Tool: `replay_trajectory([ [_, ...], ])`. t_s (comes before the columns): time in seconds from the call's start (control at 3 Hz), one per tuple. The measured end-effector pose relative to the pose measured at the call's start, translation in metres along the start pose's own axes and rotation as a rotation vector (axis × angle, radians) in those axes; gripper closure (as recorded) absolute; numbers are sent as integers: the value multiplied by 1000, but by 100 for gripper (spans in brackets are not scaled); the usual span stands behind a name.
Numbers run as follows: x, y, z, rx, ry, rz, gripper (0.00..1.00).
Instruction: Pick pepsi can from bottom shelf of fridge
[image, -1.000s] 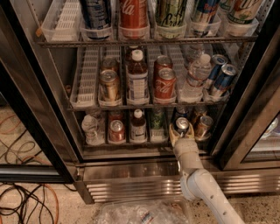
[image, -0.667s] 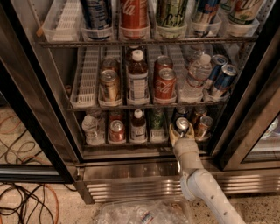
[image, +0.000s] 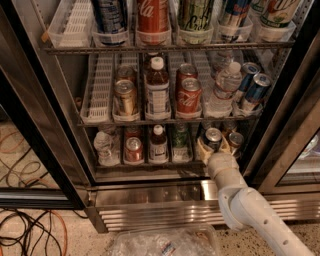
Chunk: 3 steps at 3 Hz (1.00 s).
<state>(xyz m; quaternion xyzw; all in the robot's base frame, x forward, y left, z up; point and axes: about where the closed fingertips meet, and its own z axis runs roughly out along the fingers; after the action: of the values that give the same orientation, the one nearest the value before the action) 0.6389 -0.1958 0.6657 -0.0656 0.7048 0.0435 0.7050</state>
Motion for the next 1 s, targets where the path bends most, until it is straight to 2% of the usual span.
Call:
replay_trajectory([
  [0.33,-22,0,-20,-82,49,-25,100],
  [0.67,-32,-1,-47,-183,108,-59,100],
  [1.0,-40,10,-79,-300,147,-107,100],
])
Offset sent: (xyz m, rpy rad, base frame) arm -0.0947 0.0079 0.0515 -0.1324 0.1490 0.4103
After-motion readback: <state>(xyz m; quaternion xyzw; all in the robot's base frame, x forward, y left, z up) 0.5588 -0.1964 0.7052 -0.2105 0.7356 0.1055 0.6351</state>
